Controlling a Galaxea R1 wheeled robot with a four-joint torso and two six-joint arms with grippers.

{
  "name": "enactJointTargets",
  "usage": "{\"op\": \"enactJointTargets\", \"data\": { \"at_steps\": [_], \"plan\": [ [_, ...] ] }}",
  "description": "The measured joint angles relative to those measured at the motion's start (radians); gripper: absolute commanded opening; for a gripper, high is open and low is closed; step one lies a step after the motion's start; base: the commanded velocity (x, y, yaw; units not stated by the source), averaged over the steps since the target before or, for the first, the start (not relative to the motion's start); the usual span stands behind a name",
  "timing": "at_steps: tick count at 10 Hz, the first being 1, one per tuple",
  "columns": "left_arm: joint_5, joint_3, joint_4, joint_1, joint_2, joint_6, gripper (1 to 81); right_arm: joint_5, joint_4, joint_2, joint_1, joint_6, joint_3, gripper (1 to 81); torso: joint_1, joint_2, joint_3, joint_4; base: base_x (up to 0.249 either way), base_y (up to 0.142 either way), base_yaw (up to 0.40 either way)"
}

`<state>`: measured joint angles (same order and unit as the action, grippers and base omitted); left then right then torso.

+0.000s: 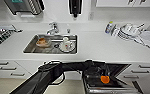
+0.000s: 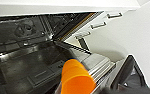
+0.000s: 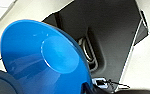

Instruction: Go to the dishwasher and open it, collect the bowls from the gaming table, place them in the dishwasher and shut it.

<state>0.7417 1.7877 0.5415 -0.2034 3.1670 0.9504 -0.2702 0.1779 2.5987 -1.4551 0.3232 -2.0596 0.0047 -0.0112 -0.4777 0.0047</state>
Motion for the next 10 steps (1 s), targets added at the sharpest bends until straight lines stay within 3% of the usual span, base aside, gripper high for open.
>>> {"op": "enactJointTargets", "data": {
  "at_steps": [3,5,7,10],
  "plan": [
    [0.012,0.014,0.0,-0.011,-0.017,0.0,81.1,0.0,0.0,0.0,0.001,0.0,0.001,1.0,0.0,0.0,0.0,0.0,0.0,0.0,0.0],
    [0.006,-0.076,0.0,-0.021,-0.054,-0.006,81.1,0.001,0.0,-0.013,0.001,0.003,0.022,1.0,0.0,0.0,0.0,0.0,0.0,0.0,0.0],
    [0.011,-0.226,0.0,-0.033,-0.18,-0.011,81.1,0.001,0.0,-0.054,0.009,0.008,0.079,1.0,0.0,0.0,0.0,0.0,0.0,0.0,0.0],
    [0.013,-0.493,0.018,-0.082,-0.439,-0.028,81.1,-0.016,-0.001,-0.16,0.049,0.011,0.209,1.0,0.0,0.0,0.0,0.0,0.0,0.0,0.0]
  ]
}}
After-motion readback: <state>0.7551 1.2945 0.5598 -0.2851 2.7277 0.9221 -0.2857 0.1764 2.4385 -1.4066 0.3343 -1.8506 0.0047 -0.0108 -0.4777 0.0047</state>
